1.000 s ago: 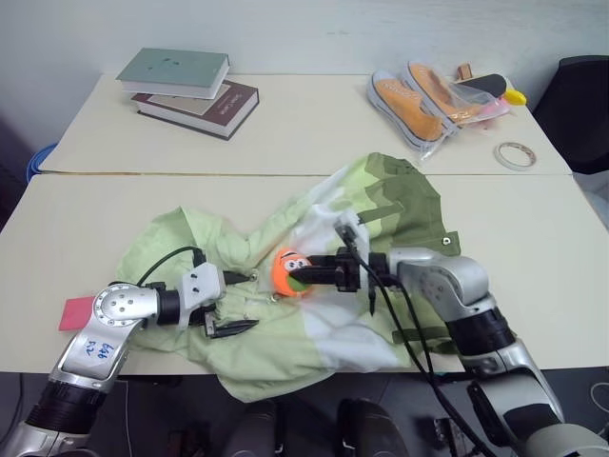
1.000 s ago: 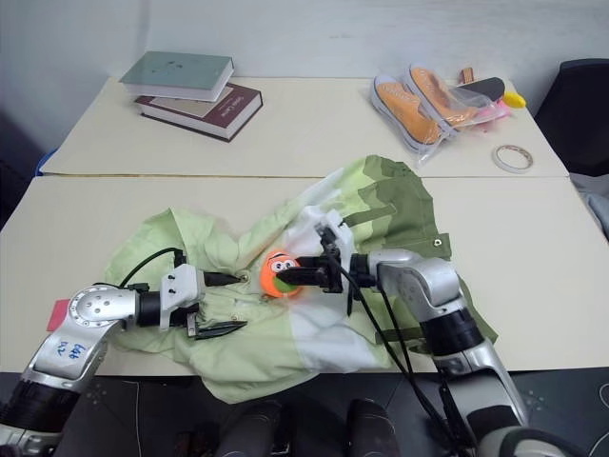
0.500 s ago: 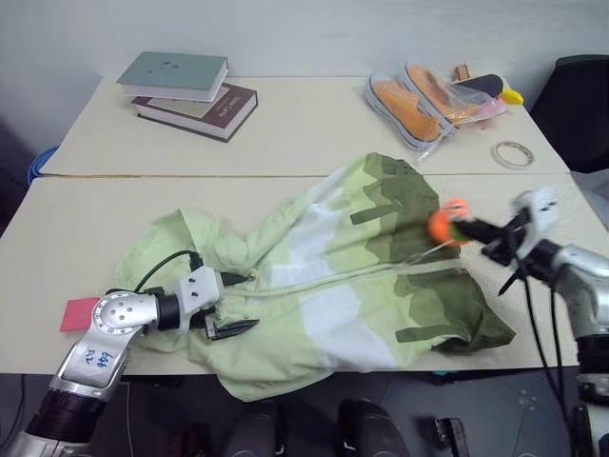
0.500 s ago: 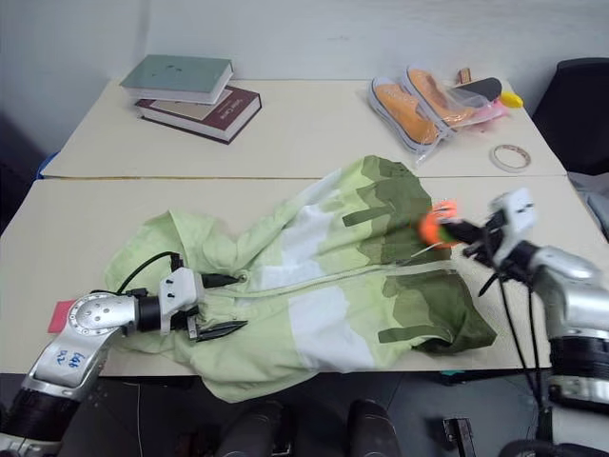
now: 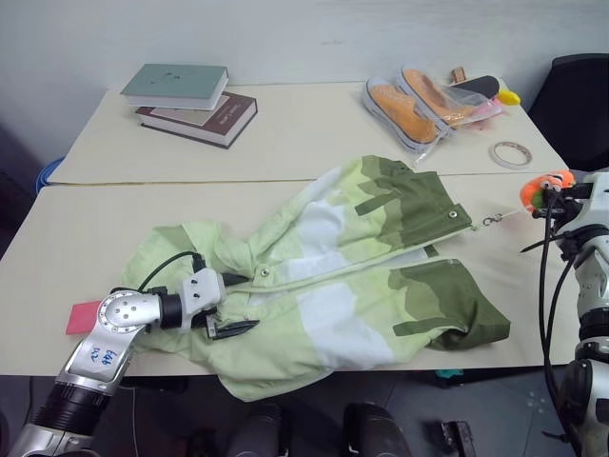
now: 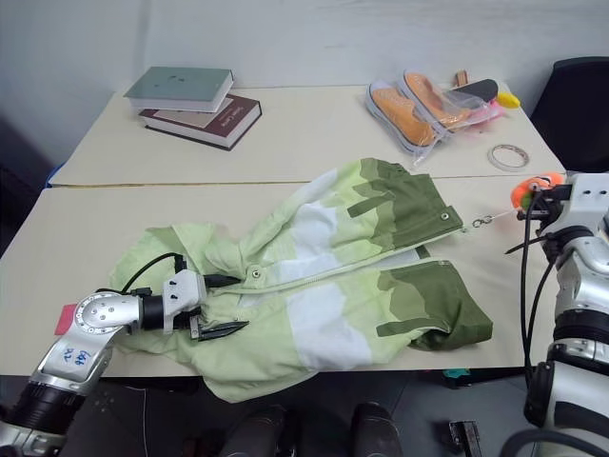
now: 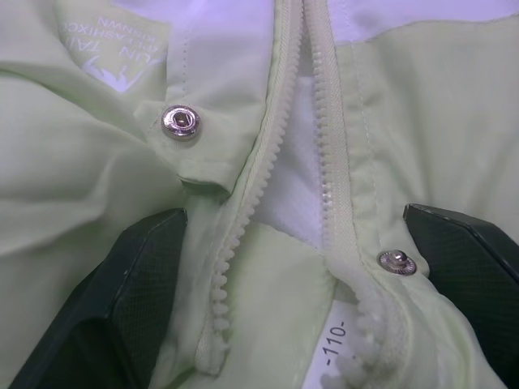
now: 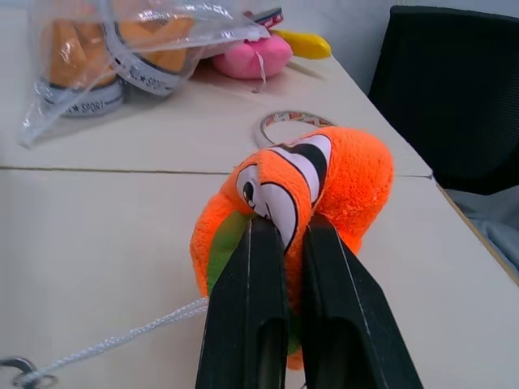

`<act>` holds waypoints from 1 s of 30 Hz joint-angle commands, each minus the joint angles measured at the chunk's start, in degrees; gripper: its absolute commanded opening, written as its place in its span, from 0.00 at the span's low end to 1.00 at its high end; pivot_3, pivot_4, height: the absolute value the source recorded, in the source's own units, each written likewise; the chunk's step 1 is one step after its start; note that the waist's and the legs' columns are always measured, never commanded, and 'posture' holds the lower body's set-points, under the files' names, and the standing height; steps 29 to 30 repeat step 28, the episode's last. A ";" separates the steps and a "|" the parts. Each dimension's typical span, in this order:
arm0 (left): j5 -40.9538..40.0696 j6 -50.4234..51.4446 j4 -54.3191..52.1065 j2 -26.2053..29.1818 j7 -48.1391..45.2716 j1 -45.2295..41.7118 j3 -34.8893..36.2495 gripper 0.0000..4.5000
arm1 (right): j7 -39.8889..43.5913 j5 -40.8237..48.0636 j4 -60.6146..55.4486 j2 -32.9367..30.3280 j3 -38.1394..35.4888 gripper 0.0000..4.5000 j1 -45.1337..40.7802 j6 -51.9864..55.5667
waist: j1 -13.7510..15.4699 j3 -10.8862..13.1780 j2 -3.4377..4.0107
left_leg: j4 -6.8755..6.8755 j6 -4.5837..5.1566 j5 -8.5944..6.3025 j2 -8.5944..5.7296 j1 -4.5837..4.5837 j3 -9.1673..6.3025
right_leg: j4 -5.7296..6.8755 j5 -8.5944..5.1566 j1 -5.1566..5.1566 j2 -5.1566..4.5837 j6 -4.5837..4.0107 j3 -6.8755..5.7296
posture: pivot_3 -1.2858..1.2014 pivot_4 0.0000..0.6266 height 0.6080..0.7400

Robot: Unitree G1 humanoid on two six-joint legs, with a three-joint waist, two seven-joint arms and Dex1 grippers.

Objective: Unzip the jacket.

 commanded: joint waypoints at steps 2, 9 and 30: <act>-3.29 4.08 -0.47 -0.88 0.11 2.33 3.30 1.00 | 4.55 1.56 -7.28 -1.05 -0.87 0.24 4.08 1.79 | -0.01 0.00 0.00 | -0.06 0.00 -0.02 0.01 -0.04 0.00 | 0.00 0.00 -0.06 -0.02 0.00 0.03 | 0.52 0.24 1.00; -18.65 16.68 -14.18 2.22 -1.96 6.04 15.49 1.00 | 9.98 1.80 -15.66 -3.59 -5.25 0.77 13.59 -11.53 | -0.05 0.13 -0.17 | -0.10 0.00 -0.02 -0.01 -0.53 0.01 | -0.02 0.00 -0.53 -0.01 0.00 0.01 | 0.52 0.24 1.00; -10.31 3.37 -17.71 2.01 -3.16 23.05 26.45 1.00 | 50.59 9.71 -45.52 -1.85 14.22 0.99 33.29 -14.74 | 0.25 0.27 -0.68 | 0.07 0.12 -0.34 0.05 -0.49 0.00 | -0.46 0.05 -0.40 -0.06 0.07 0.03 | 0.52 0.24 1.00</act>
